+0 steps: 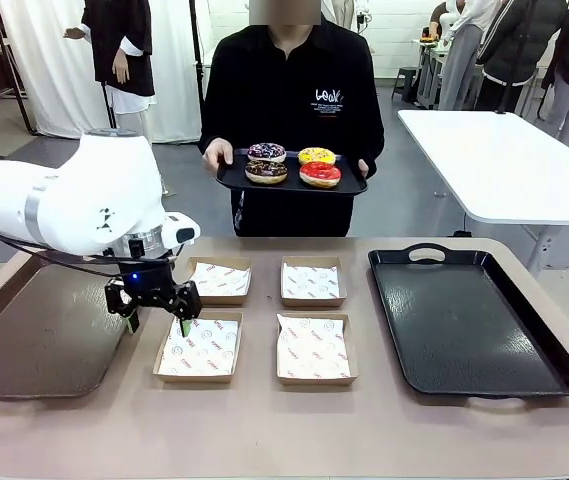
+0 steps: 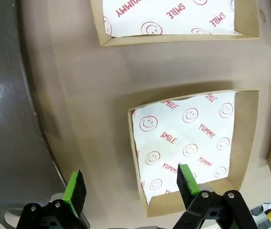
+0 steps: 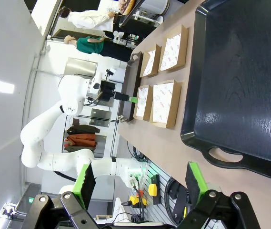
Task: Individually package the donuts and arrange them on the tray.
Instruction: Pick up one Paper togo box.
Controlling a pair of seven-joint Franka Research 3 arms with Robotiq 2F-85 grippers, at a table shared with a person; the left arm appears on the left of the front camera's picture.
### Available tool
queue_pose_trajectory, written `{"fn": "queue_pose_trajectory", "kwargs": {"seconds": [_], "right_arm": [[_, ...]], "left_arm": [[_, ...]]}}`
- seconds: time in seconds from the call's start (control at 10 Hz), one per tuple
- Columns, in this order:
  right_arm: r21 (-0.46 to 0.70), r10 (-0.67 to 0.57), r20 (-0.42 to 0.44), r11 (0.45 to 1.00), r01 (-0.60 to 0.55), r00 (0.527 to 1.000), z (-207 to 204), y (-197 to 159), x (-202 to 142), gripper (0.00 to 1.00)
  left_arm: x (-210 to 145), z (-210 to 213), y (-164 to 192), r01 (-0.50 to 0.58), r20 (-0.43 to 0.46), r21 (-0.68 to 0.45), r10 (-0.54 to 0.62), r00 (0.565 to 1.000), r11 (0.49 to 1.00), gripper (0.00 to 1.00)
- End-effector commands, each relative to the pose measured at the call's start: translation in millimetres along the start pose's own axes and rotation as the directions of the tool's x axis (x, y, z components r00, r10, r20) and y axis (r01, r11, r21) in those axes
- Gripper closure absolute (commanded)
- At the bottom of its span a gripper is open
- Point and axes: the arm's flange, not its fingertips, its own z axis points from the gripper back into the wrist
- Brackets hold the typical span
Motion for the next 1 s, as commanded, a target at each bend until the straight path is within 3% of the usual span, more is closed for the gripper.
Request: {"fn": "queue_pose_trajectory", "kwargs": {"seconds": [0.0, 0.1, 0.2, 0.3, 0.4, 0.5, 0.7, 0.8, 0.9], "right_arm": [[0.008, 0.003, 0.006, 1.0, -0.003, 1.0, 0.8, 0.7, -0.2, 0.0], [0.008, 0.003, 0.006, 1.0, -0.003, 1.0, 0.8, 0.7, -0.2, 0.0], [0.008, 0.003, 0.006, 1.0, -0.003, 1.0, 0.8, 0.7, -0.2, 0.0], [0.008, 0.003, 0.006, 1.0, -0.003, 1.0, 0.8, 0.7, -0.2, 0.0], [0.008, 0.003, 0.006, 1.0, -0.003, 1.0, 0.8, 0.7, -0.2, 0.0], [0.008, 0.003, 0.006, 1.0, -0.003, 1.0, 0.8, 0.7, -0.2, 0.0], [0.008, 0.003, 0.006, 1.0, -0.003, 1.0, 0.8, 0.7, -0.2, 0.0], [0.008, 0.003, 0.006, 1.0, -0.003, 1.0, 0.8, 0.7, -0.2, 0.0], [0.008, 0.003, 0.006, 1.0, -0.003, 1.0, 0.8, 0.7, -0.2, 0.0]], "left_arm": [[1.7, -12.8, -12.3, -0.027, 0.033, 0.032, 0.026, 0.999, 0.999, 0.0], [1.4, -15.4, -17.0, -0.021, 0.044, 0.03, 0.02, 0.999, 0.999, 0.0], [0.9, -16.2, -20.8, -0.022, 0.069, 0.03, 0.02, 0.997, 0.999, 0.37], [2.0, -17.1, -20.5, -0.026, 0.059, 0.019, 0.025, 0.998, 0.999, 0.54], [2.4, -16.2, -20.3, -0.028, 0.057, 0.013, 0.027, 0.998, 1.0, 0.91], [2.2, -14.8, -19.8, -0.035, 0.058, 0.01, 0.034, 0.998, 0.999, 1.0], [1.3, -11.5, -21.1, -0.043, 0.062, 0.007, 0.043, 0.997, 0.999, 1.0], [0.1, -10.2, -21.0, -0.045, 0.063, 0.007, 0.045, 0.997, 0.999, 0.87], [0.0, -9.3, -20.7, -0.048, 0.065, 0.005, 0.048, 0.997, 0.999, 0.96]]}}
